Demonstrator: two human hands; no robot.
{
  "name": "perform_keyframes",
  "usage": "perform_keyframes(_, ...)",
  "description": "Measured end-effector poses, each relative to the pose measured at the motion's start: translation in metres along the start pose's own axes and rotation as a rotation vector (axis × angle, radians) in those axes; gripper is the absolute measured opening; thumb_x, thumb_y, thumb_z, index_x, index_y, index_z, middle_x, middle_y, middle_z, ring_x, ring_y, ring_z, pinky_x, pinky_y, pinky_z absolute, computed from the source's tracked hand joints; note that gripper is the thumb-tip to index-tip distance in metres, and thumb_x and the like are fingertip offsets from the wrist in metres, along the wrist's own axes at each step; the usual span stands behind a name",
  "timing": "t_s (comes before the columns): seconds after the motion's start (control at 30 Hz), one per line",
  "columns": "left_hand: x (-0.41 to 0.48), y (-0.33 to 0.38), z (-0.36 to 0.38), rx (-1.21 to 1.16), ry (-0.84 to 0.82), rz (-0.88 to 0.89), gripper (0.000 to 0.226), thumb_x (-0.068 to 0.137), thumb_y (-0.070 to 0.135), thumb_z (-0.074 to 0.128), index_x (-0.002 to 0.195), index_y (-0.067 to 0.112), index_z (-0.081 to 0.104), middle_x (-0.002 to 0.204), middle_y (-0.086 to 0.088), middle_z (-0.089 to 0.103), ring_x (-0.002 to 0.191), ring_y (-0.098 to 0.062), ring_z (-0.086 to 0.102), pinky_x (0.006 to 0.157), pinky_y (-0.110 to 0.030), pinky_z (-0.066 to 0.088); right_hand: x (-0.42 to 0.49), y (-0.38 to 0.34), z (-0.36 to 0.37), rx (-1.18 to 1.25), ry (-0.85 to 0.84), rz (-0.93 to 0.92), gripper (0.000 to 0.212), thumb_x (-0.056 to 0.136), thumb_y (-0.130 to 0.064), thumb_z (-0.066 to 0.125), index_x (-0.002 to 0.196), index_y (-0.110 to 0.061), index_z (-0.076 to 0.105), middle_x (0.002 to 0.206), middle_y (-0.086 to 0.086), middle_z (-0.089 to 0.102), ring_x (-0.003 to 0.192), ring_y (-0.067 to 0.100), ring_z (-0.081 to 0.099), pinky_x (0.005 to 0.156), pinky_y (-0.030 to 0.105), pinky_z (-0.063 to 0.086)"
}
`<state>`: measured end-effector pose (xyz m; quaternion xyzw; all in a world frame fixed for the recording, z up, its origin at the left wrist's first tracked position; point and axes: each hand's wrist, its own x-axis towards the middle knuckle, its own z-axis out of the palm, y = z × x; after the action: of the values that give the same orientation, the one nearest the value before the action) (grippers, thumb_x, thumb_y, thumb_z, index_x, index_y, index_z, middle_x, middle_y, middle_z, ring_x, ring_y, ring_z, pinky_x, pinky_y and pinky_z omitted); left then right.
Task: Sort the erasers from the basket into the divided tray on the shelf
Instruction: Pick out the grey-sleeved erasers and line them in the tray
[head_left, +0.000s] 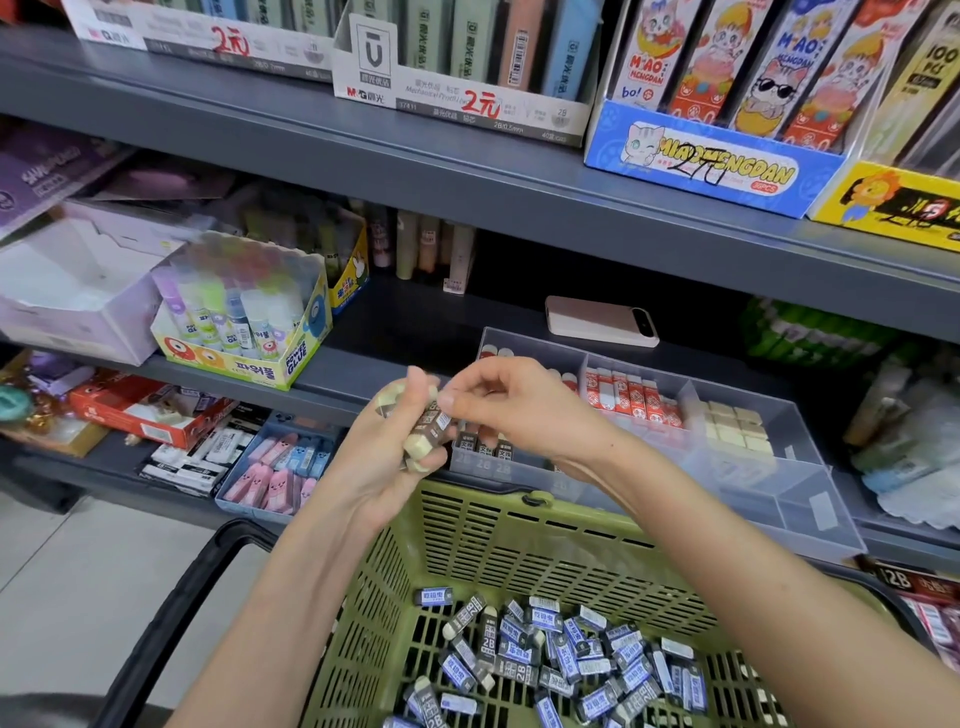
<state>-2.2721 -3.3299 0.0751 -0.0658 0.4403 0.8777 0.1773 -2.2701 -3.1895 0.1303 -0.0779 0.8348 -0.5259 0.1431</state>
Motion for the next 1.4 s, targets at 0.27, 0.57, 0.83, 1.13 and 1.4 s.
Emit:
perform_keyframes(0.27,0.003,0.004,-0.003,-0.213,0.103,-0.054,0.047,0.068,0.048,0.061,0.09,0.007,0.056,0.07,-0.009,0.063,0.053,-0.012,0.059,0.037,-0.015,0.043,-0.005,0.007,0.004,0.28,0.206,-0.002,0.028,0.084,0.001,0.062,0.108,-0.012,0.058,0.074,0.003,0.057,0.059,0.016,0.059,0.07,0.029,0.052)
perform_keyframes(0.57,0.001,0.002,0.002,-0.217,0.086,-0.039,0.052,0.066,0.046,0.061,0.095,0.002,0.06,0.069,-0.01,0.071,0.068,-0.018,0.072,0.055,-0.025,0.056,-0.015,0.018,0.001,-0.328,0.183,-0.215,0.043,0.08,-0.011,0.067,0.116,-0.024,0.048,0.085,0.001,0.062,0.064,0.007,0.052,0.067,0.031,0.048)
perform_keyframes(0.83,0.0,0.005,-0.001,-0.233,0.113,-0.074,0.048,0.066,0.046,0.064,0.094,0.007,0.061,0.071,-0.008,0.069,0.067,-0.018,0.07,0.052,-0.022,0.055,-0.012,0.031,-0.05,-0.393,0.177,0.085,0.023,0.075,-0.018,0.077,0.074,-0.028,0.057,0.073,-0.004,0.066,0.07,0.013,0.062,0.077,0.034,0.051)
perform_keyframes(1.13,0.0,0.006,0.0,-0.23,0.124,-0.078,0.047,0.066,0.046,0.063,0.091,0.007,0.062,0.068,-0.007,0.069,0.064,-0.017,0.069,0.05,-0.022,0.054,-0.017,0.038,-0.036,-0.64,0.196,0.082,0.019,0.074,-0.032,0.077,0.091,-0.028,0.07,0.074,-0.018,0.063,0.076,-0.004,0.054,0.078,0.025,0.042)
perform_keyframes(1.4,0.0,0.006,-0.002,-0.229,0.066,-0.09,0.048,0.068,0.047,0.063,0.097,0.009,0.056,0.074,-0.009,0.07,0.068,-0.02,0.069,0.044,-0.019,0.051,-0.018,0.039,-0.04,-1.182,0.111,-0.046,0.012,0.086,-0.033,0.061,0.092,-0.029,0.071,0.09,-0.005,0.056,0.09,0.017,0.044,0.076,0.028,0.042)
